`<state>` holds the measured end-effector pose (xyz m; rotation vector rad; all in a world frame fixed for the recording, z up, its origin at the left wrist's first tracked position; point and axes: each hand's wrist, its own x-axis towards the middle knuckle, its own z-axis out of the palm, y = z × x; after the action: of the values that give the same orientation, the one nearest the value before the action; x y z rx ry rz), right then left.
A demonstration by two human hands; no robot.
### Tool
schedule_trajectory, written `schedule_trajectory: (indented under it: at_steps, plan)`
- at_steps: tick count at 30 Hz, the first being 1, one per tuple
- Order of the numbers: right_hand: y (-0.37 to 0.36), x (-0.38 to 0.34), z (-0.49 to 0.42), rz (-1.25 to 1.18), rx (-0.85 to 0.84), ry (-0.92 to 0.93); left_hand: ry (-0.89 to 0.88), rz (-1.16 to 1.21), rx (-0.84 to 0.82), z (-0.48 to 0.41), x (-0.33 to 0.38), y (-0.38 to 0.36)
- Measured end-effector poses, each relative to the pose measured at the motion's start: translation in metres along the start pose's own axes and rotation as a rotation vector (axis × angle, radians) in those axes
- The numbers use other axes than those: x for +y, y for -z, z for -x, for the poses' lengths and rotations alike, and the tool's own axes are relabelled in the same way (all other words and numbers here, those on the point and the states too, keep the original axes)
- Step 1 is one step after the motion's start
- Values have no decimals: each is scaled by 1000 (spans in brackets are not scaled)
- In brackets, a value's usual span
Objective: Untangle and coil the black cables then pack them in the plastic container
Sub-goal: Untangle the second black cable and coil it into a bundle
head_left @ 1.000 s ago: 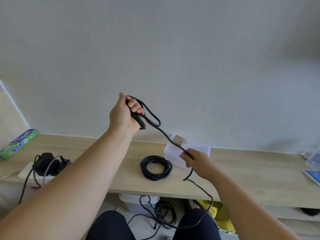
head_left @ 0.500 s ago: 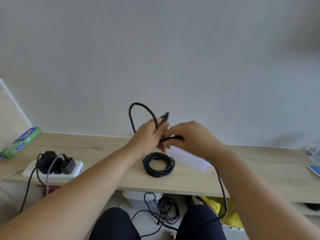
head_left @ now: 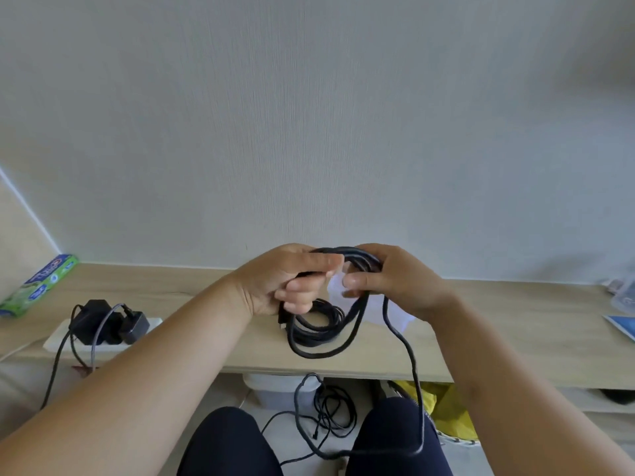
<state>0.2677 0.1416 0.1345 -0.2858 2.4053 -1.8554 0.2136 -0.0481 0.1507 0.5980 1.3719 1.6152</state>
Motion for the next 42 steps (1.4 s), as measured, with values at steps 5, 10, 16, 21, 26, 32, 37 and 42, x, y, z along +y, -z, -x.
schedule_trajectory:
  at_steps: [5, 10, 16, 21, 26, 32, 37, 42]
  plan:
    - [-16, 6, -2, -237, 164, -143, -66, -145, 380, -9, -9, -3]
    - [-19, -10, -15, -430, 201, -96, -104, 408, -2, -4, -5, 0]
    - [-23, -6, -30, -402, 214, -99, -132, 501, -15, -1, -5, -1]
    - [-19, 26, -25, -338, 144, -98, -310, 408, 337, -3, 6, -8]
    - [-26, 84, -4, -7, 236, -346, -458, 479, 619, -3, 26, 14]
    - [-16, 87, 0, -669, 283, -418, -533, 685, 782, -6, 30, 37]
    - [10, 55, -31, -547, 447, -367, -564, 414, 769, -5, 66, 30]
    - [36, -33, -62, -293, 478, -219, -602, -4, 890, -4, 98, 16]
